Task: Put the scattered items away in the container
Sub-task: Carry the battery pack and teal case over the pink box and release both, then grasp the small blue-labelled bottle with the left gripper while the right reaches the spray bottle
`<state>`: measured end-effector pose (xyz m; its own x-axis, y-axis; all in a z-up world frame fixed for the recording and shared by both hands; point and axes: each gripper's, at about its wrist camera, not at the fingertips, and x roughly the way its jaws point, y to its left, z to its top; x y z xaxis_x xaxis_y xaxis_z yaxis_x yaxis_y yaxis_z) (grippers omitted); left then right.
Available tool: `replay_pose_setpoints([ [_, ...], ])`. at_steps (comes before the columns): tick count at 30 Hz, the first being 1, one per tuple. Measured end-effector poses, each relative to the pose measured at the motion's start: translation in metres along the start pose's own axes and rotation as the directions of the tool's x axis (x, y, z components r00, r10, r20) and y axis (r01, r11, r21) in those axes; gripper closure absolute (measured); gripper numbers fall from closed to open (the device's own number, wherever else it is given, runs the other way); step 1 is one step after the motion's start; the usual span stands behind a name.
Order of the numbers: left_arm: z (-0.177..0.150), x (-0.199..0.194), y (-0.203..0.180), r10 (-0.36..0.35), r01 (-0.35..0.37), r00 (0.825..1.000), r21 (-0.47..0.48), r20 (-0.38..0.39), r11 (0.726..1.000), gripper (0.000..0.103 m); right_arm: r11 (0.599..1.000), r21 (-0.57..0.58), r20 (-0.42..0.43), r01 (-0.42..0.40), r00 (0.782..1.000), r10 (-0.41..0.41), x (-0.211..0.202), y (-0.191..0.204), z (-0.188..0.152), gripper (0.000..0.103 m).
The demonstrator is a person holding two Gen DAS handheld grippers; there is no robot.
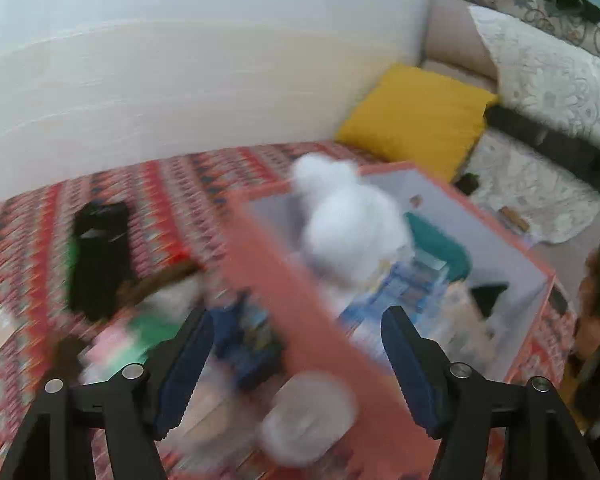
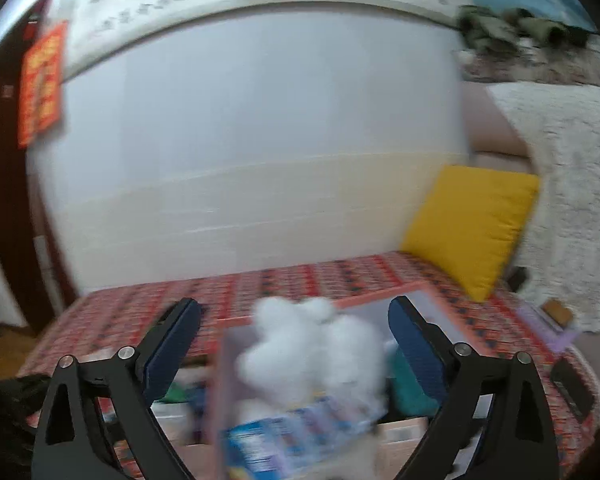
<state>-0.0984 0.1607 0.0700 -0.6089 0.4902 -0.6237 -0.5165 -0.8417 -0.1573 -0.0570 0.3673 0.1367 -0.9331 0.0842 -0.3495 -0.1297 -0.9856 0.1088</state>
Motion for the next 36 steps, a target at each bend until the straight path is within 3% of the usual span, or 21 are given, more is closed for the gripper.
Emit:
replay_pose_setpoints([
  [4,-0.043,-0.019,0.052,0.104,-0.105,0.994,-0.048,-0.026,0.993,0.029,0.985,-0.030,-0.060,-0.169,0.984,0.167,-0.001,0.057,-0.014,0.005],
  [8,-0.087,-0.030,0.111,0.195,-0.201,0.978,-0.081,-0.077,0.976,0.029,0.953,-0.022,-0.187,-0.303,0.937,0.294,0.016,0.109,-0.042,0.004],
  [12,-0.114,-0.029,0.151,0.217,-0.227,0.970,-0.091,-0.111,0.970,0.029,0.921,-0.001,-0.340,-0.389,0.867,0.365,0.053,0.160,-0.079,0.010],
  [14,-0.120,-0.016,0.161,0.206,-0.223,0.968,-0.113,-0.143,0.968,0.029,0.922,0.012,-0.415,-0.388,0.837,0.357,0.077,0.177,-0.099,0.018],
  [17,-0.125,0.006,0.171,0.164,-0.195,0.971,-0.183,-0.173,0.963,0.029,0.912,0.062,-0.507,-0.405,0.775,0.378,0.111,0.193,-0.126,0.034],
  [18,-0.125,0.013,0.172,0.151,-0.186,0.973,-0.199,-0.177,0.962,0.029,0.905,0.083,-0.540,-0.417,0.744,0.393,0.124,0.200,-0.135,0.038],
  [20,-0.125,0.028,0.173,0.138,-0.177,0.973,-0.219,-0.183,0.959,0.029,0.901,0.094,-0.575,-0.423,0.716,0.396,0.142,0.210,-0.146,0.047],
  [23,-0.122,0.057,0.171,0.150,-0.194,0.968,-0.221,-0.202,0.956,0.029,0.910,0.071,-0.613,-0.408,0.702,0.363,0.165,0.217,-0.157,0.048],
  [26,-0.117,0.073,0.175,0.173,-0.216,0.965,-0.228,-0.196,0.949,0.029,0.920,0.032,-0.636,-0.390,0.702,0.320,0.184,0.224,-0.162,0.048],
  [28,-0.112,0.079,0.178,0.183,-0.223,0.967,-0.244,-0.177,0.944,0.029,0.920,0.047,-0.652,-0.389,0.686,0.323,0.197,0.228,-0.167,0.048],
  [31,-0.110,0.078,0.188,0.191,-0.223,0.973,-0.304,-0.132,0.926,0.038,0.919,0.041,-0.678,-0.393,0.665,0.315,0.211,0.238,-0.175,0.049],
  [36,-0.118,0.067,0.195,0.180,-0.199,0.979,-0.293,-0.090,0.935,0.038,0.908,0.025,-0.675,-0.417,0.663,0.323,0.216,0.253,-0.177,0.050],
])
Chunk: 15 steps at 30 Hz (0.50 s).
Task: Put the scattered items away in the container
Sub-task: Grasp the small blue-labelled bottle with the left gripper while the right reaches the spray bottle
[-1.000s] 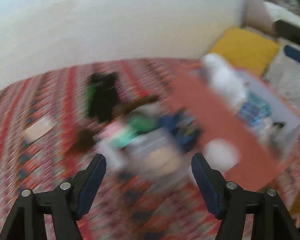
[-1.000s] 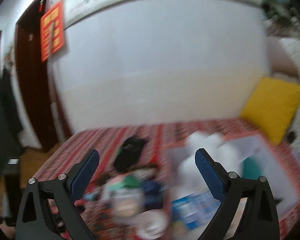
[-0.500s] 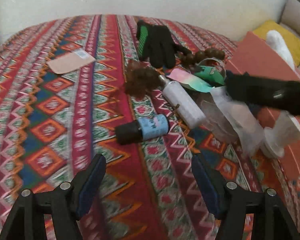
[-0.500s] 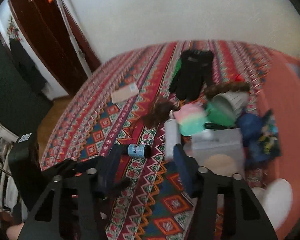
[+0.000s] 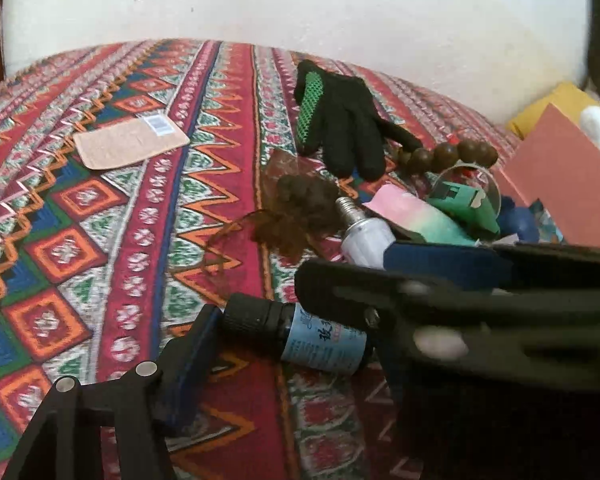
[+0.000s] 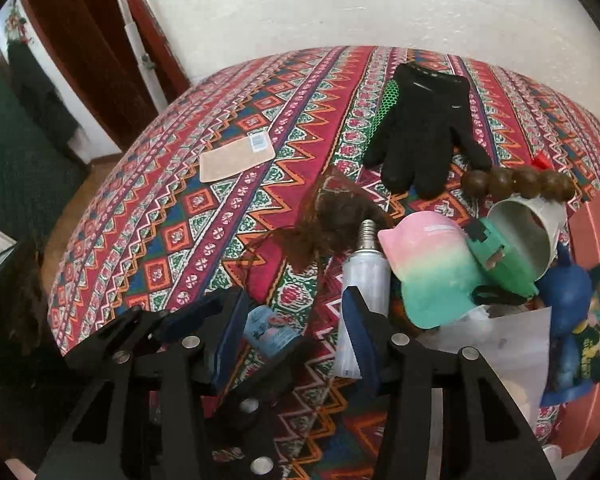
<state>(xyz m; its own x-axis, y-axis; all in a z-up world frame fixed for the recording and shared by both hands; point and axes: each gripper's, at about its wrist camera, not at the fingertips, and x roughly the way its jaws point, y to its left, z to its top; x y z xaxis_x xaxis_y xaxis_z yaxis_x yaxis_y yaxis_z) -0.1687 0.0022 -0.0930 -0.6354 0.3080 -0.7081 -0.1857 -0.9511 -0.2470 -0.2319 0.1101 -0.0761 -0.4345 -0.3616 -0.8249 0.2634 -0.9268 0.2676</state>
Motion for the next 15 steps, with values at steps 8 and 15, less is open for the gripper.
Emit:
replay_pose_setpoints([
  [8,-0.016,-0.040,0.026,-0.011,0.011,0.999,0.000,0.033,1.000,0.038,0.993,0.089,-0.006,-0.074,0.997,0.075,-0.010,-0.019,-0.004,0.054],
  [15,-0.033,-0.042,0.023,0.023,-0.023,1.000,0.073,-0.005,0.997,0.038,0.998,-0.064,-0.051,0.020,0.998,-0.023,0.019,0.003,-0.011,0.067],
])
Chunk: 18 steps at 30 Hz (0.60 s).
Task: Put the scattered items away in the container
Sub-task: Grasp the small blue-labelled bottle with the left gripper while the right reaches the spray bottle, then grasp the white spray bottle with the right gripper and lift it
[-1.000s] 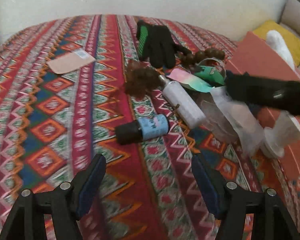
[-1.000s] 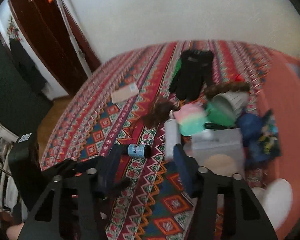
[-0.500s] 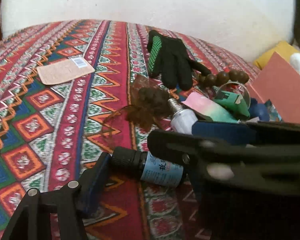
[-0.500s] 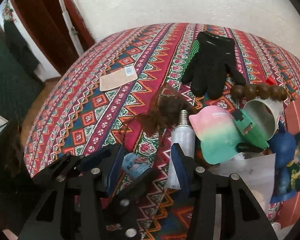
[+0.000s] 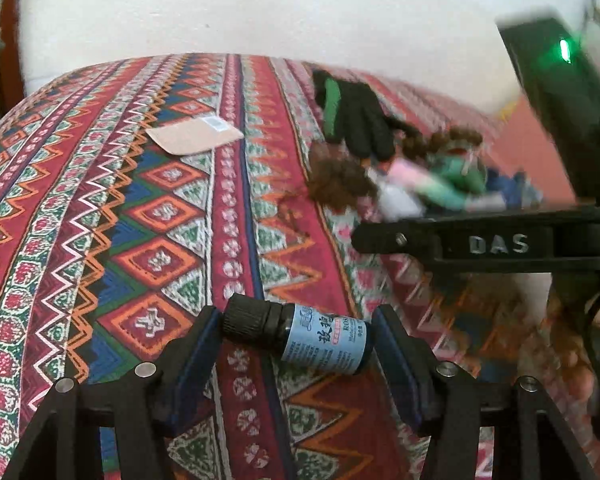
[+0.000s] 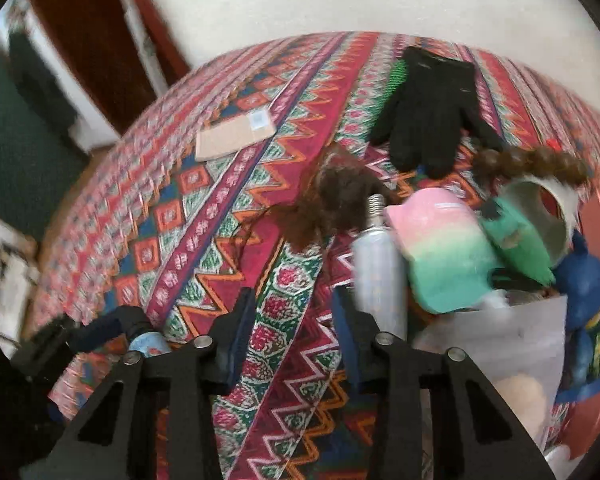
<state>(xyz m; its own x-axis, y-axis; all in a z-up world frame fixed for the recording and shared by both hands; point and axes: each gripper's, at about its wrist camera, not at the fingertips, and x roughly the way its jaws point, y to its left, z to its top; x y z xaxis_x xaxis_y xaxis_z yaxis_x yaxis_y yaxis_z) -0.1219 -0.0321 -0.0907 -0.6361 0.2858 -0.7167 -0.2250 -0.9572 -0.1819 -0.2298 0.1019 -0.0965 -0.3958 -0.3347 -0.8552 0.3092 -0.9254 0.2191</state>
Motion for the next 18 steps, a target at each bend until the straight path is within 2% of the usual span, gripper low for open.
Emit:
replay_pose_setpoints([
  [1,-0.003,0.006,-0.002,0.006,-0.006,1.000,0.017,-0.018,1.000,0.038,1.000,-0.016,-0.018,0.009,1.000,-0.010,0.005,0.003,-0.002,0.075],
  [2,-0.005,0.009,-0.002,0.012,-0.011,1.000,0.022,-0.027,1.000,0.037,0.999,-0.033,-0.019,0.041,0.999,-0.041,0.009,0.006,-0.003,0.089],
  [3,-0.005,0.011,-0.003,0.018,-0.017,0.999,0.028,-0.033,0.999,0.036,0.999,-0.024,-0.014,0.026,1.000,-0.026,0.006,0.005,-0.003,0.103],
  [6,-0.003,0.011,-0.006,0.020,-0.018,0.999,0.047,-0.037,0.999,0.035,1.000,-0.005,0.011,-0.009,1.000,0.009,-0.005,0.002,0.000,0.103],
  [8,-0.004,0.009,-0.003,0.018,-0.017,0.999,0.041,-0.031,0.999,0.038,1.000,-0.010,0.044,-0.024,0.999,0.024,-0.019,0.003,0.001,0.103],
  [13,-0.006,-0.002,-0.001,0.031,-0.029,0.999,0.047,-0.026,0.998,0.038,0.997,0.007,0.102,-0.072,0.992,0.071,-0.045,0.003,0.001,0.103],
  [15,-0.008,-0.009,-0.002,0.030,-0.029,0.999,0.050,-0.021,0.998,0.038,0.998,0.025,0.098,-0.057,0.994,0.054,-0.045,-0.002,-0.001,0.097],
  [16,-0.009,-0.012,-0.002,0.035,-0.034,0.999,0.058,-0.015,0.998,0.038,0.999,0.034,0.091,-0.043,0.995,0.040,-0.043,-0.005,-0.002,0.081],
  [17,-0.010,-0.014,-0.003,0.038,-0.037,0.999,0.065,-0.010,0.997,0.038,0.999,0.035,0.088,-0.016,0.996,0.013,-0.040,-0.007,-0.003,0.060],
  [18,-0.010,-0.016,-0.003,0.039,-0.038,0.999,0.071,-0.006,0.997,0.038,0.999,0.035,0.085,0.012,0.996,-0.015,-0.037,-0.009,-0.003,0.054],
])
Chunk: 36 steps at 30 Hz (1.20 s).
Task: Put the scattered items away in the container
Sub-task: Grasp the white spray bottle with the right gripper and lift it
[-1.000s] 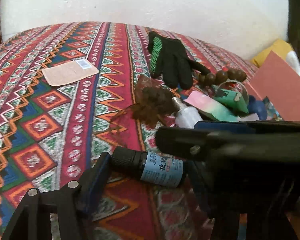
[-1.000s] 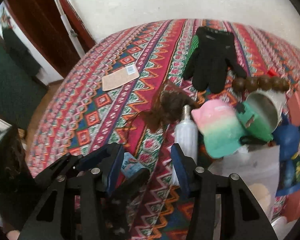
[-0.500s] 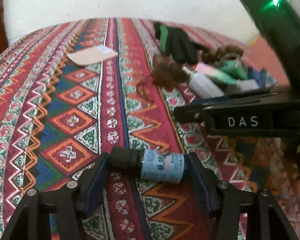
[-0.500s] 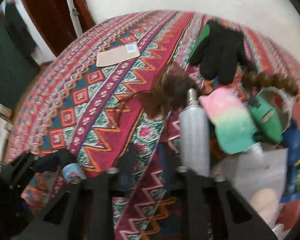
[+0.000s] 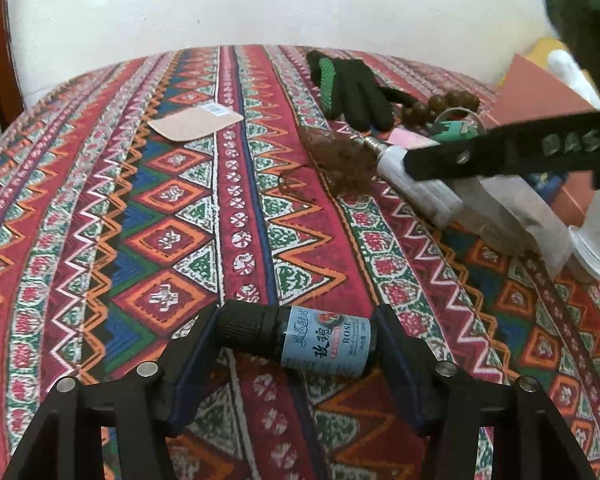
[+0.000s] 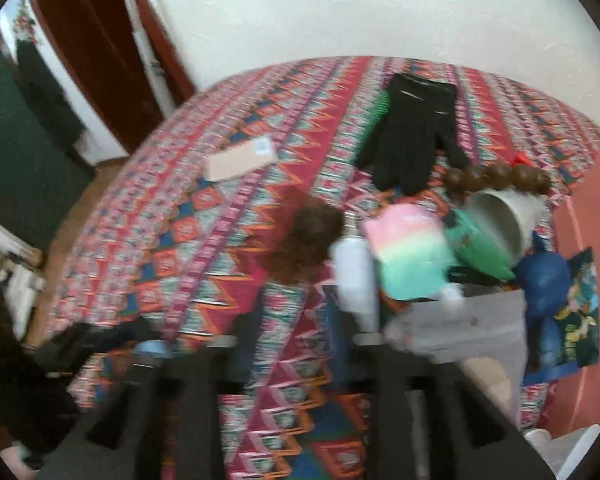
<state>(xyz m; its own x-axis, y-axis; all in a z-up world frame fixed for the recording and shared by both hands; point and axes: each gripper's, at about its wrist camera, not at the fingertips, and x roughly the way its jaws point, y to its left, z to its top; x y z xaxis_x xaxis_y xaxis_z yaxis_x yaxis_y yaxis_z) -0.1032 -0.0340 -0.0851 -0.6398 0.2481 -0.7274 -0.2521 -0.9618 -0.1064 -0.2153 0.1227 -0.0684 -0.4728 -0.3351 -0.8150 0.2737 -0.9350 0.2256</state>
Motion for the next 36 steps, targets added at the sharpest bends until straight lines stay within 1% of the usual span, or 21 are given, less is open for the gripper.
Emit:
replay_pose_setpoints([
  [4,-0.002,-0.003,0.002,-0.004,0.004,1.000,0.003,-0.001,1.000,0.038,0.997,-0.032,-0.032,0.070,0.997,-0.071,0.023,-0.009,0.000,0.050],
  [5,-0.002,-0.003,0.003,-0.003,0.003,1.000,0.002,-0.004,1.000,0.038,0.995,-0.053,-0.040,0.080,0.996,-0.082,0.029,-0.008,-0.002,0.053],
  [7,-0.003,-0.002,0.006,-0.006,0.006,1.000,-0.005,-0.009,1.000,0.038,0.991,-0.095,-0.056,0.099,0.993,-0.105,0.043,-0.006,-0.006,0.055],
  [8,-0.003,-0.001,0.007,-0.007,0.007,1.000,-0.010,-0.010,1.000,0.038,0.989,-0.092,-0.048,0.114,0.992,-0.119,0.042,-0.005,-0.005,0.069],
  [9,-0.003,-0.002,0.008,-0.009,0.009,1.000,-0.015,-0.010,1.000,0.038,0.995,-0.057,-0.048,0.082,0.995,-0.085,0.035,-0.009,-0.005,0.073],
  [10,-0.003,-0.004,0.008,-0.013,0.013,1.000,-0.022,-0.006,1.000,0.038,0.999,-0.021,-0.046,0.050,0.998,-0.051,0.029,-0.013,-0.004,0.075],
  [11,-0.003,-0.007,0.009,-0.017,0.017,1.000,-0.030,0.000,0.999,0.038,1.000,0.015,-0.043,0.017,0.999,-0.016,0.022,-0.016,-0.004,0.075],
  [13,0.001,-0.013,0.011,-0.030,0.031,0.999,-0.043,0.019,0.999,0.038,1.000,0.025,-0.017,-0.004,1.000,0.004,0.004,-0.018,-0.003,0.075],
  [15,0.004,-0.020,0.010,-0.037,0.039,0.999,-0.048,0.037,0.998,0.039,0.996,0.059,0.025,-0.071,0.997,0.070,-0.021,-0.021,-0.003,0.075],
  [16,0.006,-0.024,0.009,-0.041,0.043,0.998,-0.050,0.047,0.998,0.038,0.991,0.078,0.045,-0.105,0.994,0.102,-0.030,-0.020,-0.004,0.075],
  [18,0.009,-0.031,0.007,-0.052,0.055,0.997,-0.053,0.062,0.997,0.038,0.974,0.117,0.093,-0.194,0.979,0.184,-0.053,-0.024,-0.004,0.075],
  [20,0.011,-0.038,0.005,-0.056,0.060,0.996,-0.050,0.076,0.997,0.038,0.959,0.134,0.120,-0.250,0.965,0.235,-0.065,-0.026,-0.005,0.075],
  [22,0.011,-0.043,0.001,-0.049,0.052,0.995,-0.038,0.085,0.998,0.039,0.955,0.121,0.099,-0.272,0.960,0.261,-0.073,-0.023,-0.010,0.075],
  [24,0.011,-0.044,0.000,-0.045,0.048,0.995,-0.033,0.085,0.998,0.039,0.968,0.060,-0.003,-0.244,0.970,0.245,-0.061,-0.014,-0.019,0.073],
  [25,0.010,-0.044,0.001,-0.043,0.046,0.996,-0.033,0.082,0.998,0.038,0.972,0.028,-0.064,-0.234,0.970,0.235,-0.054,-0.009,-0.024,0.069],
  [26,0.009,-0.043,0.001,-0.041,0.043,0.996,-0.032,0.079,0.999,0.038,0.978,0.013,-0.115,-0.208,0.971,0.208,-0.043,-0.006,-0.031,0.061],
  [28,0.006,-0.043,0.002,-0.035,0.037,0.997,-0.033,0.068,0.999,0.038,0.987,-0.020,-0.213,-0.157,0.966,0.149,-0.020,0.000,-0.044,0.050],
  [30,0.005,-0.041,0.005,-0.030,0.033,0.998,-0.040,0.063,0.999,0.038,0.991,0.018,-0.215,-0.130,0.968,0.131,-0.014,-0.005,-0.047,0.050],
  [33,0.007,-0.040,0.011,-0.025,0.028,0.998,-0.060,0.063,0.998,0.038,0.988,0.054,-0.151,-0.146,0.977,0.153,-0.022,-0.008,-0.037,0.050],
  [35,0.008,-0.040,0.014,-0.024,0.028,0.998,-0.069,0.062,0.997,0.038,0.988,0.052,-0.106,-0.145,0.983,0.150,-0.028,-0.005,-0.029,0.055],
  [36,0.008,-0.040,0.016,-0.023,0.027,0.998,-0.073,0.062,0.997,0.038,0.988,0.043,-0.106,-0.147,0.983,0.151,-0.029,-0.003,-0.027,0.057],
])
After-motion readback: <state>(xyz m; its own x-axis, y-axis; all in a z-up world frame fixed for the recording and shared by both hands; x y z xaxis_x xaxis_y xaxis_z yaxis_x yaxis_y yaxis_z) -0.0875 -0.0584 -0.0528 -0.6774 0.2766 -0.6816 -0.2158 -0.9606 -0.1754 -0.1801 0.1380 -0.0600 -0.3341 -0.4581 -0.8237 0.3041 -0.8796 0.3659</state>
